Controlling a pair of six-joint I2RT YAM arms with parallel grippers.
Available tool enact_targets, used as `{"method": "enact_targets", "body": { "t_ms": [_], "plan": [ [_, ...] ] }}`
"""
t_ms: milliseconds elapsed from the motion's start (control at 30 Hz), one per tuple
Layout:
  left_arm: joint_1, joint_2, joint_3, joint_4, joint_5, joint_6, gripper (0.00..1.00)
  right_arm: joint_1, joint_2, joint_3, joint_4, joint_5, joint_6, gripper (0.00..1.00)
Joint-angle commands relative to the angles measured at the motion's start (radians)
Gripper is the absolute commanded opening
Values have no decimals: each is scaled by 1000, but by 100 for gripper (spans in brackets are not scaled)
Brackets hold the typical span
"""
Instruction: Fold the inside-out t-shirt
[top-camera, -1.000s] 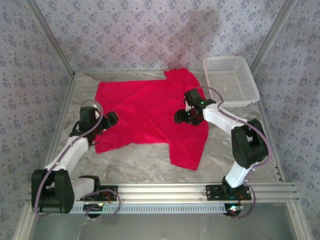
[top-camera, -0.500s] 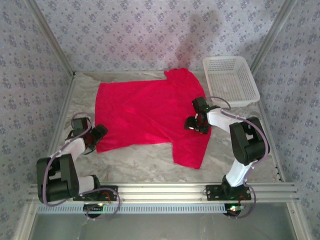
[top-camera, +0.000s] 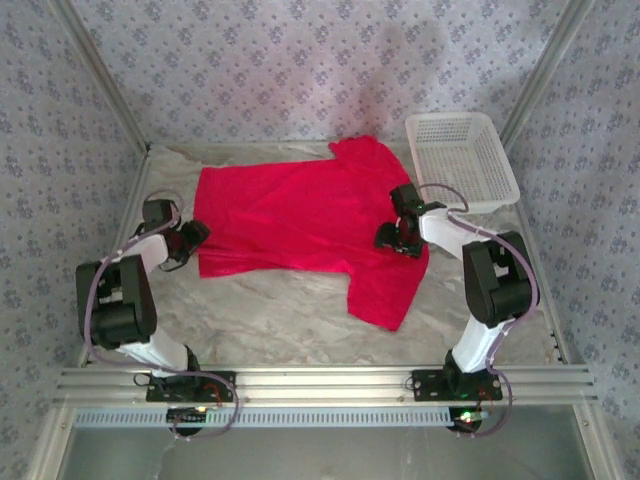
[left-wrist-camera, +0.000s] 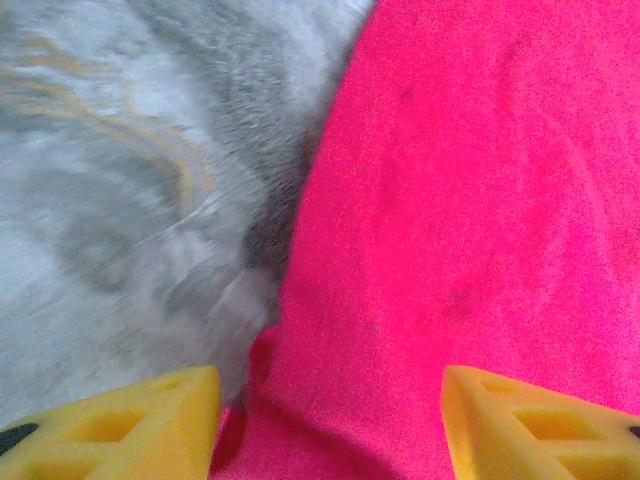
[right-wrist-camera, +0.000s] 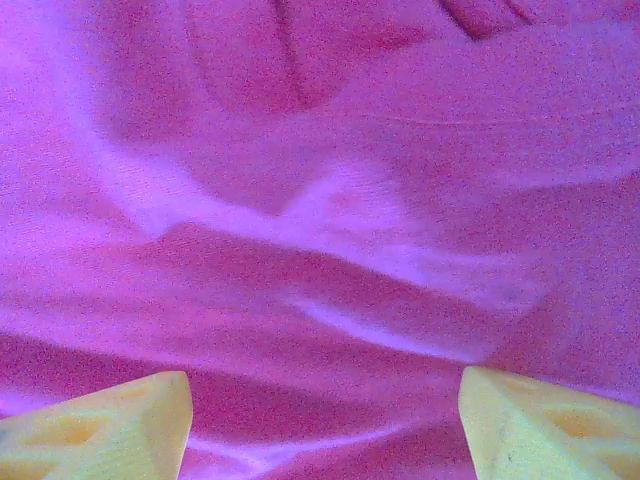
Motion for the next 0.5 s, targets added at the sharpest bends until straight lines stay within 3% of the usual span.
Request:
{"method": "enact_targets", "body": {
  "t_ms": [0, 200, 367, 467],
  "plan": [
    [1, -174, -19, -192, -111, 56, 57, 35, -108, 29, -73, 6, -36, 73],
    [-13, -362, -211, -181, -65, 9, 43, 61, -177, 6, -70, -31, -44, 73],
    [-12, -315, -233, -121, -31, -2, 19, 69, -167, 14, -62, -57, -49, 72],
    [-12, -249, -202, -88, -21, -5, 18, 76, -166, 16, -60, -62, -47, 72]
  ]
}}
